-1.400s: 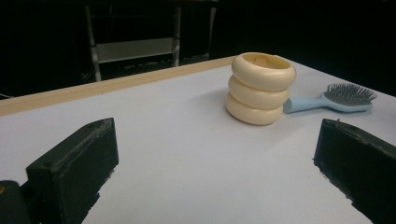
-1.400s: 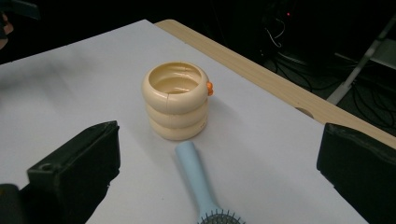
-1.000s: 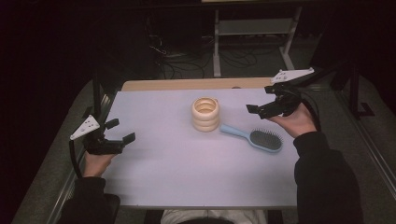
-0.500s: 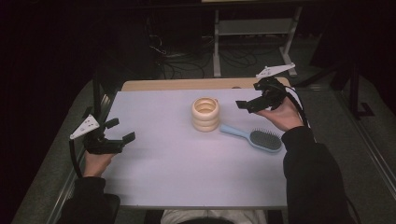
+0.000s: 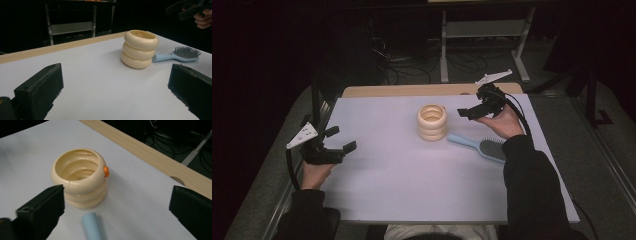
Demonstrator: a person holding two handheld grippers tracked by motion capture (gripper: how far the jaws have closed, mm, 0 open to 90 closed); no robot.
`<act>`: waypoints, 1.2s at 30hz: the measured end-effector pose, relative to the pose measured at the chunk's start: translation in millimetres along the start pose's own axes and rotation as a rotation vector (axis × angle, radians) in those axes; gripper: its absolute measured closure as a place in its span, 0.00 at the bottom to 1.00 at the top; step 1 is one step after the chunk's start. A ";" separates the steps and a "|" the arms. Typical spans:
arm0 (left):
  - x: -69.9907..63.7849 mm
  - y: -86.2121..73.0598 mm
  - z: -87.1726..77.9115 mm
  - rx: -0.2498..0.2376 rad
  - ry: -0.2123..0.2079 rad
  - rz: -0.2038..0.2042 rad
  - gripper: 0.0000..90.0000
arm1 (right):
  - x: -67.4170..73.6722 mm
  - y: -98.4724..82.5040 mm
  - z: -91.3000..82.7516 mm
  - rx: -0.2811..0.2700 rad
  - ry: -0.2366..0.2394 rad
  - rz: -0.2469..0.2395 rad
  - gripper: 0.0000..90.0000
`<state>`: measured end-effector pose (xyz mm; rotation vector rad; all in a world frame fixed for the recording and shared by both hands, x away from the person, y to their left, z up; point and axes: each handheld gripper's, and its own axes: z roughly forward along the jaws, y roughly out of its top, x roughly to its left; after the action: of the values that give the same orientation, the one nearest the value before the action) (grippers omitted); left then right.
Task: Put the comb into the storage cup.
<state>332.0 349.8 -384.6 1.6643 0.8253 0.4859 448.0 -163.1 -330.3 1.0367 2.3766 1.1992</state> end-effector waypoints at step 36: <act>1.2 -0.2 1.4 0.002 0.001 0.004 0.00 | -6.5 -22.5 60.7 0.134 -0.116 0.171 0.99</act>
<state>333.7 349.7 -385.3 1.6675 0.8238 0.4886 474.2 -141.3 -385.7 1.3375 2.3439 1.0136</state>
